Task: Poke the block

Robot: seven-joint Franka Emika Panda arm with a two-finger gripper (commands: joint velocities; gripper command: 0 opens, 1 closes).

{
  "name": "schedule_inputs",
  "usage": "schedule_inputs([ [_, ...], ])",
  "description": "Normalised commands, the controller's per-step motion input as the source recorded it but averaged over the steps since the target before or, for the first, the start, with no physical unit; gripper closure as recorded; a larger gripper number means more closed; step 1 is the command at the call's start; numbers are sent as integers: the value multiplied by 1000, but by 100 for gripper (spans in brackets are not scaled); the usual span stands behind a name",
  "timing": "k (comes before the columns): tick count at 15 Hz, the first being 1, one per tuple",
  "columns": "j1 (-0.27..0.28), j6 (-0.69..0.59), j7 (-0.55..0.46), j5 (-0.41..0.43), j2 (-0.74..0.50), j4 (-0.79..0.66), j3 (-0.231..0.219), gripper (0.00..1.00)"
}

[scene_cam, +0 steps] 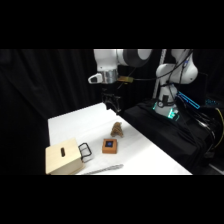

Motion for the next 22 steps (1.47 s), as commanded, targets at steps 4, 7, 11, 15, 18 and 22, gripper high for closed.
schedule_inputs([
  [4,-1,-10,10,23,77,111,15,0],
  [7,8,-4,24,31,229,332,29,0],
  [11,-2,0,87,-22,257,356,29,28],
  [15,-20,56,59,-25,239,238,32,61],
  [18,-19,134,28,-4,169,101,55,86],
  [22,-3,232,25,17,146,11,78,100],
])
